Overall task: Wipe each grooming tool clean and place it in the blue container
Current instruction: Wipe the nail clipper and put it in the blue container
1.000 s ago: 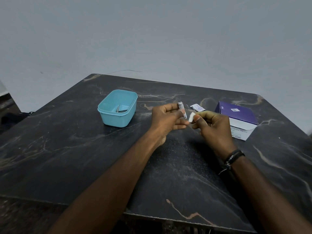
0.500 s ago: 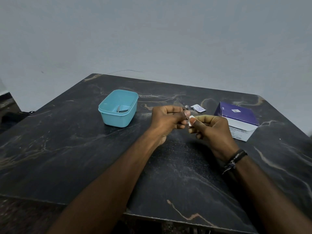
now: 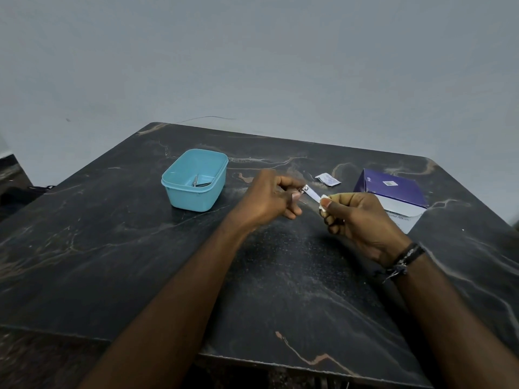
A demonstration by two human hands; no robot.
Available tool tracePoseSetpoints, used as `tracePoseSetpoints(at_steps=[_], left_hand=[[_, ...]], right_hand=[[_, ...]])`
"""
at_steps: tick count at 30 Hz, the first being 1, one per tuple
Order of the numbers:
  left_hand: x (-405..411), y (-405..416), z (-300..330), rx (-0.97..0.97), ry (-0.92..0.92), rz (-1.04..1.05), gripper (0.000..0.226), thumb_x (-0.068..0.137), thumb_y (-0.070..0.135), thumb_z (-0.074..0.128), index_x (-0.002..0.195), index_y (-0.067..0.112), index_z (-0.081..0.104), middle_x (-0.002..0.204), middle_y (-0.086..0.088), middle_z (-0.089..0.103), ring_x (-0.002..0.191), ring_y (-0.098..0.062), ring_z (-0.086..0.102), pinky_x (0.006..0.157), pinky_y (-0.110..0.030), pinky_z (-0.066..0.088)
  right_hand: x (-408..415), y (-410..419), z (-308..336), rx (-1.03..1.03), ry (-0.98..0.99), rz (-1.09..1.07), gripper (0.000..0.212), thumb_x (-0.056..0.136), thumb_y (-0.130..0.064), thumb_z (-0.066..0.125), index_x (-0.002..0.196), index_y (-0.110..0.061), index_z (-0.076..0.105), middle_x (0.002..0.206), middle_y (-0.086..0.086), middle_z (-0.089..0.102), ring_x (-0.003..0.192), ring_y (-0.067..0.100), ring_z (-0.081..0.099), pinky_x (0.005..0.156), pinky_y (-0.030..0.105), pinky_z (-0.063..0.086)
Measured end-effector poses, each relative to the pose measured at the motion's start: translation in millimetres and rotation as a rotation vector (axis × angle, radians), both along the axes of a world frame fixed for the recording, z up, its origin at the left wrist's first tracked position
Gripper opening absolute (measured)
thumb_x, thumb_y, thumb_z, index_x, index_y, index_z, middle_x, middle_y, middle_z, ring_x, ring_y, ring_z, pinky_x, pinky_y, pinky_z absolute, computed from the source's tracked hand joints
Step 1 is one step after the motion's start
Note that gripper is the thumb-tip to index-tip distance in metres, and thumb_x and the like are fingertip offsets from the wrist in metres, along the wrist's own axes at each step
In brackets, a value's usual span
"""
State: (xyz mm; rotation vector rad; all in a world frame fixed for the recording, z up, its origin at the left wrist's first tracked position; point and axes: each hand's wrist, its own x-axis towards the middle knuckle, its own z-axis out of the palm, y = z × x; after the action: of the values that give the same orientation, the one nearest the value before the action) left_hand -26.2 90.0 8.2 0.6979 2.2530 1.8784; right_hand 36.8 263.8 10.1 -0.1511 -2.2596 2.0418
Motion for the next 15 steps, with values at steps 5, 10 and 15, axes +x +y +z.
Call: tracePoseSetpoints(at_steps=[5,10,15], left_hand=[[3.4,3.2,1.9,-0.196,0.389,0.13,0.037,0.089,-0.015,0.054,0.114,0.008,0.07,0.097,0.006,0.057,0.079,0.002,0.052,0.068,0.002,0.043],[1.0,2.6,0.0,-0.051,0.362,0.13,0.036,0.088,-0.012,0.057,0.111,0.011,0.072,0.091,0.008,0.064,0.083,0.0,0.059,0.071,-0.01,0.049],[2.4,8.9,2.3,0.348,-0.171,0.11,0.036,0.087,-0.008,0.061,0.12,0.008,0.062,0.095,-0.009,0.068,0.085,-0.015,0.065,0.07,-0.03,0.059]], right_hand=[[1.3,-1.7,-0.4,-0.034,-0.07,0.086,0.026,0.096,-0.006,0.053,0.072,0.0,0.06,0.065,0.008,0.053,0.052,0.01,0.044,0.045,0.018,0.039],[1.9,2.3,1.5,-0.083,-0.078,0.154,0.026,0.096,-0.004,0.05,0.071,-0.002,0.058,0.068,0.01,0.051,0.053,0.01,0.042,0.045,0.017,0.038],[2.9,2.1,3.1,-0.039,-0.008,0.126,0.025,0.095,-0.008,0.054,0.072,-0.001,0.06,0.068,0.012,0.052,0.054,0.012,0.044,0.048,0.019,0.041]])
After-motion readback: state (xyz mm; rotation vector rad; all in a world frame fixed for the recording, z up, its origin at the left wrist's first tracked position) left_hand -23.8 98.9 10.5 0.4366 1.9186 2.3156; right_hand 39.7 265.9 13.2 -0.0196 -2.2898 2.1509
